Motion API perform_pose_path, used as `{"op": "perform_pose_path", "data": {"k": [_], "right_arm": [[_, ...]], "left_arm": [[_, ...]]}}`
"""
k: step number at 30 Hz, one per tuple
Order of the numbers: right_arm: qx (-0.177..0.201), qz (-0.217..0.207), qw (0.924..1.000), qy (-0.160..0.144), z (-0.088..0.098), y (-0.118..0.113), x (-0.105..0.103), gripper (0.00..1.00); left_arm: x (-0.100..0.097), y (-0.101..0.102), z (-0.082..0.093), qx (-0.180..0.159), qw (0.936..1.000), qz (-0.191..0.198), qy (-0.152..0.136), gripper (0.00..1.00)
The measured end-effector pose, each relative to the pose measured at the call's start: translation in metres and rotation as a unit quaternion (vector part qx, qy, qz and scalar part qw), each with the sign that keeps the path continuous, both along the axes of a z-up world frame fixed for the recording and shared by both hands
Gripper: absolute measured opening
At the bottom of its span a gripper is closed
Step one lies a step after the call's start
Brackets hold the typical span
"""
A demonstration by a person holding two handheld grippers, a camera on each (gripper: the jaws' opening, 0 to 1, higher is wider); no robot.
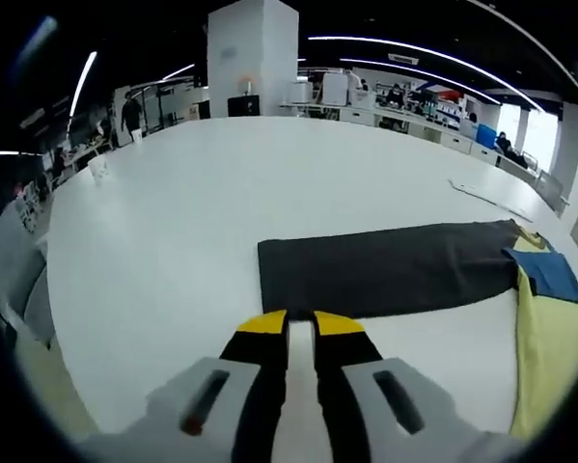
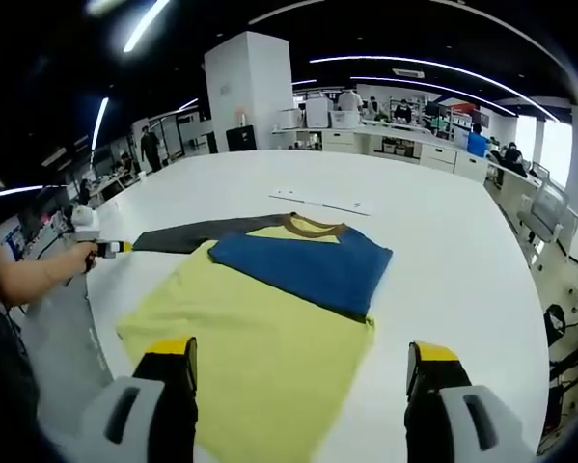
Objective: Fold the garment on the visible template until the final outline fits inside the template.
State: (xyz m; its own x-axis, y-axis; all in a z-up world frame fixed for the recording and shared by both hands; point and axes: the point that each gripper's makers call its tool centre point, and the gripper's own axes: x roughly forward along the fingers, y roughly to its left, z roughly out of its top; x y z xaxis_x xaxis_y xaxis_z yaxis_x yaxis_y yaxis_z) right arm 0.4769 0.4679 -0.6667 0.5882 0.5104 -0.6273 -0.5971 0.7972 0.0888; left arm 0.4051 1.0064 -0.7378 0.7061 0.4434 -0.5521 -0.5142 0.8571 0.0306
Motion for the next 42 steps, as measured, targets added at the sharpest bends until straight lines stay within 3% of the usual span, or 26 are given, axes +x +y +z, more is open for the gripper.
{"op": "perform_pose_path", "data": {"k": [4, 8, 15, 17, 20, 23, 27, 28, 30, 32, 42], "right_arm": [[-0.001, 0.003, 1.0, 0.001, 0.0, 0.001, -0.002, 0.9], [0.0, 0.002, 1.0, 0.0, 0.001, 0.001, -0.002, 0.9], [0.004, 0.003, 1.0, -0.003, 0.006, -0.001, -0.001, 0.94], [0.006, 0.011, 0.9999, -0.01, 0.011, 0.001, -0.002, 0.97], [0.025, 0.021, 0.9993, -0.016, 0.021, 0.007, -0.004, 0.99], [0.024, 0.034, 0.999, -0.018, 0.026, 0.011, -0.007, 0.99], [0.007, 0.056, 0.9981, -0.024, 0.028, 0.017, -0.011, 0.99], [0.008, 0.056, 0.9981, -0.024, 0.028, 0.017, -0.011, 0.99], [0.013, 0.055, 0.9982, -0.021, 0.027, 0.018, -0.012, 0.99], [0.015, 0.053, 0.9983, -0.02, 0.027, 0.018, -0.013, 0.99], [0.006, 0.04, 0.999, -0.017, 0.02, 0.012, -0.016, 0.99]], "left_arm": [[0.004, 0.008, 0.008, 0.02, 0.9996, -0.018, 0.005, 0.18], [0.01, 0.02, 0.01, 0.014, 0.9997, -0.018, -0.003, 0.24], [0.021, 0.028, -0.003, -0.014, 0.9992, -0.038, 0.002, 0.3], [0.025, 0.031, -0.007, -0.015, 0.9989, -0.044, 0.01, 0.29], [0.027, 0.039, -0.007, 0.021, 0.9973, -0.062, 0.034, 0.27], [0.031, 0.038, -0.012, -0.022, 0.9982, -0.053, 0.018, 0.28], [0.03, 0.038, -0.021, -0.023, 0.997, -0.063, 0.04, 0.25], [0.034, 0.037, -0.018, -0.029, 0.9975, -0.061, 0.022, 0.25], [0.033, 0.036, -0.021, -0.051, 0.9968, -0.056, 0.026, 0.23], [0.035, 0.037, -0.02, -0.04, 0.9967, -0.064, 0.03, 0.22], [0.034, 0.037, -0.022, -0.067, 0.9949, -0.057, 0.049, 0.13]]}}
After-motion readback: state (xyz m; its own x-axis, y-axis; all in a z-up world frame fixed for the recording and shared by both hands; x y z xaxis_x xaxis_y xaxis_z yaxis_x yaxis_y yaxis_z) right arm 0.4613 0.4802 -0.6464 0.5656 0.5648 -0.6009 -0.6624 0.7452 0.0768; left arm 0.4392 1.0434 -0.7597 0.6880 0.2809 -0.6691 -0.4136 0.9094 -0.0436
